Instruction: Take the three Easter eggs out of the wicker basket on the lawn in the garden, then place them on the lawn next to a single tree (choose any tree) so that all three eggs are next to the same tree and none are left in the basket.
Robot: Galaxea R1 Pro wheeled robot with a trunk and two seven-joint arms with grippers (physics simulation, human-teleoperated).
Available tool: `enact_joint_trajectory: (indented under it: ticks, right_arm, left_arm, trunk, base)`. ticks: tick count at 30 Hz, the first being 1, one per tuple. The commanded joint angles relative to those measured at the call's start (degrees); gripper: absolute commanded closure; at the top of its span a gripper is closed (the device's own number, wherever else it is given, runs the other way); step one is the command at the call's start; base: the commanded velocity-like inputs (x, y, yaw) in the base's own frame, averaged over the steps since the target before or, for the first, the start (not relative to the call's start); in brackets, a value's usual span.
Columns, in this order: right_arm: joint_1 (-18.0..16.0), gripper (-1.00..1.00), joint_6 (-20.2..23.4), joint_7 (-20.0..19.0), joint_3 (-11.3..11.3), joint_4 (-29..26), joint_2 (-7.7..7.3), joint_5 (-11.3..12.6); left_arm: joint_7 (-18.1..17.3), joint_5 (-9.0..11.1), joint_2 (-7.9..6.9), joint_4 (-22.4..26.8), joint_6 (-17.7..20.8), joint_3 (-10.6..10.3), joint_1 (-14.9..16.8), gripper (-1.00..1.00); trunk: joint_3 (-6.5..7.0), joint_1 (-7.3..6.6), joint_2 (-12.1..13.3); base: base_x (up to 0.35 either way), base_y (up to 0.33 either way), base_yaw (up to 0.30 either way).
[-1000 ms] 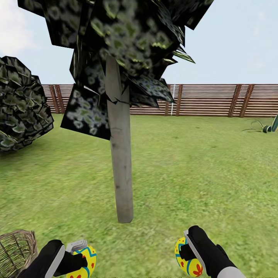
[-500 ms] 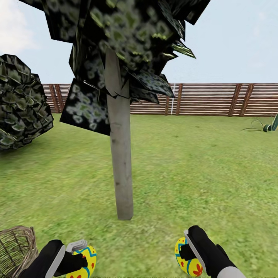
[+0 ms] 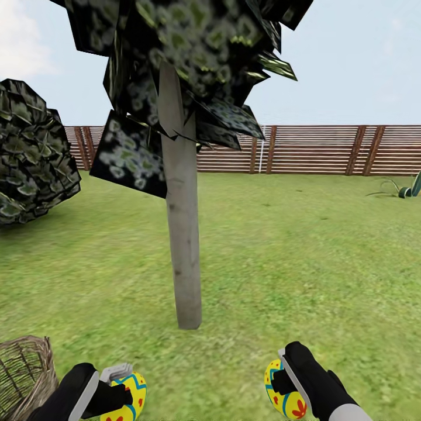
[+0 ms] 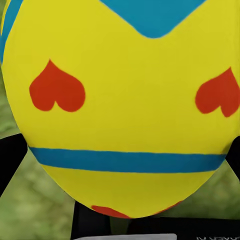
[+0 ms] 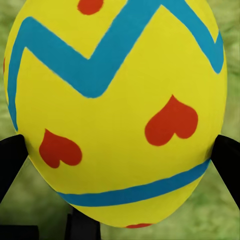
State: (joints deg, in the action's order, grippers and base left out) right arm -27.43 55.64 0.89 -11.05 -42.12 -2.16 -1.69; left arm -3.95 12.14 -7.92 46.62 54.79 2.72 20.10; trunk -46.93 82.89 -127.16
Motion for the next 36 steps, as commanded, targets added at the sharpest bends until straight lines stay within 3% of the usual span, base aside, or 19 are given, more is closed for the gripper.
enact_joint_trajectory:
  ticks: [1,20,23,27,36]
  right_arm:
    - [0.0,1.0,0.3,0.0,-0.3,-0.1,-0.05,-0.2]
    - [0.0,1.0,0.3,0.0,-0.3,-0.1,-0.04,-0.2]
    - [0.0,1.0,0.3,0.0,-0.2,-0.1,-0.1,-0.1]
    - [-0.1,1.0,0.3,0.0,-0.2,-0.1,-0.13,0.0]
    - [0.0,1.0,0.3,0.0,-0.3,-0.1,-0.07,0.0]
  left_arm:
    - [-0.3,-0.2,0.01,0.0,0.2,0.1,0.0,1.0]
    - [-0.3,-0.2,-0.04,0.1,0.2,0.1,0.0,1.0]
    - [-0.4,-0.2,-1.08,1.4,0.3,0.4,0.0,1.0]
    - [-0.4,-0.2,-3.74,3.1,0.6,0.5,0.0,1.0]
    - [-0.4,-0.1,-3.99,3.2,0.7,0.5,0.0,1.0]
  trunk:
    - [-0.24,0.22,-0.4]
    - [-3.66,4.39,-8.1]
    - [-4.19,5.05,-9.3]
    - [-4.91,5.93,-10.9]
    - [-6.53,7.9,-14.5]
  base:
    - [0.0,0.0,0.0]
    - [0.0,0.0,0.0]
    - [0.0,0.0,0.0]
    - [0.0,0.0,0.0]
    - [0.0,0.0,0.0]
